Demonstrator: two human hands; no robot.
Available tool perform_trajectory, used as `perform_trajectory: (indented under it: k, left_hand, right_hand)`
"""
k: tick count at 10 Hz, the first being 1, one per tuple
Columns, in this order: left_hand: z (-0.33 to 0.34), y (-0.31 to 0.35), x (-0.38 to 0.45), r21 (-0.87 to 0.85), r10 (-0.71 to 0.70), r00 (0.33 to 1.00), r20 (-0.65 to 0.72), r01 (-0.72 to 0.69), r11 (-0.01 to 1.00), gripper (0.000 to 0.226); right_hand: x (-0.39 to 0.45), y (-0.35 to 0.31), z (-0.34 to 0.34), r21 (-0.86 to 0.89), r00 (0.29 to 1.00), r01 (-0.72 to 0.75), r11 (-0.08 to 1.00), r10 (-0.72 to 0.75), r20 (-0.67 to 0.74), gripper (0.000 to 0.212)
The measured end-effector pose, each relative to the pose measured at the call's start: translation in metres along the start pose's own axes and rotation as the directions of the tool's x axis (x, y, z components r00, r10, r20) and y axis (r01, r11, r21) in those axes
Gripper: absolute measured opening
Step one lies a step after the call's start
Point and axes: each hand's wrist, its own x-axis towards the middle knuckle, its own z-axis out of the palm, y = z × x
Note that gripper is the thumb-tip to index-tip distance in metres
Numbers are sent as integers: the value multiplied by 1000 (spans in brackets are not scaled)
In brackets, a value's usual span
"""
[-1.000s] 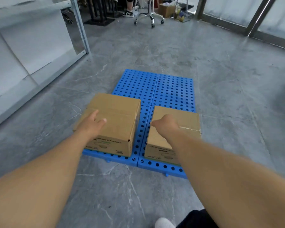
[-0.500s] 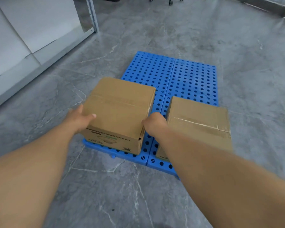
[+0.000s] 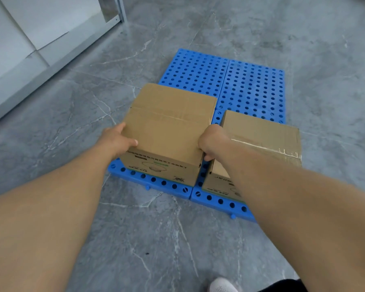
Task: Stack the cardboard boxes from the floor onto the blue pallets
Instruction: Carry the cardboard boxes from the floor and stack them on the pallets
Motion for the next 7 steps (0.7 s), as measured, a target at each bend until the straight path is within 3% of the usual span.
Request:
perform_trajectory:
  k: [2, 3, 4, 5, 6, 7]
  left_hand:
    - [2, 0, -7, 90, 6, 1000, 9, -7, 996, 74]
    - [2, 6, -10, 118, 23, 1000, -21, -20, 993, 77]
    - [10, 24, -17, 136, 111, 985, -130, -93, 986, 74]
    - [29, 56, -34, 86, 266, 943, -201, -254, 963, 60]
    - [58, 88, -54, -8, 402, 909, -107, -405, 914, 48]
    - [90, 110, -68, 2, 450, 892, 42, -451, 893, 45]
  right_hand:
    - [-4, 2, -7, -130, 998, 57, 990, -53, 40, 32]
    - [1, 3, -22, -151, 997, 43, 988, -53, -62, 16]
    - [-4, 15, -51, -212, 971, -41, 976, -11, -240, 23]
    - [-9, 42, -77, -198, 915, -149, 969, 60, -399, 5]
    - [-11, 74, -94, -214, 865, -281, 936, 151, -478, 26]
    - [-10, 102, -103, -221, 854, -373, 901, 240, -462, 41]
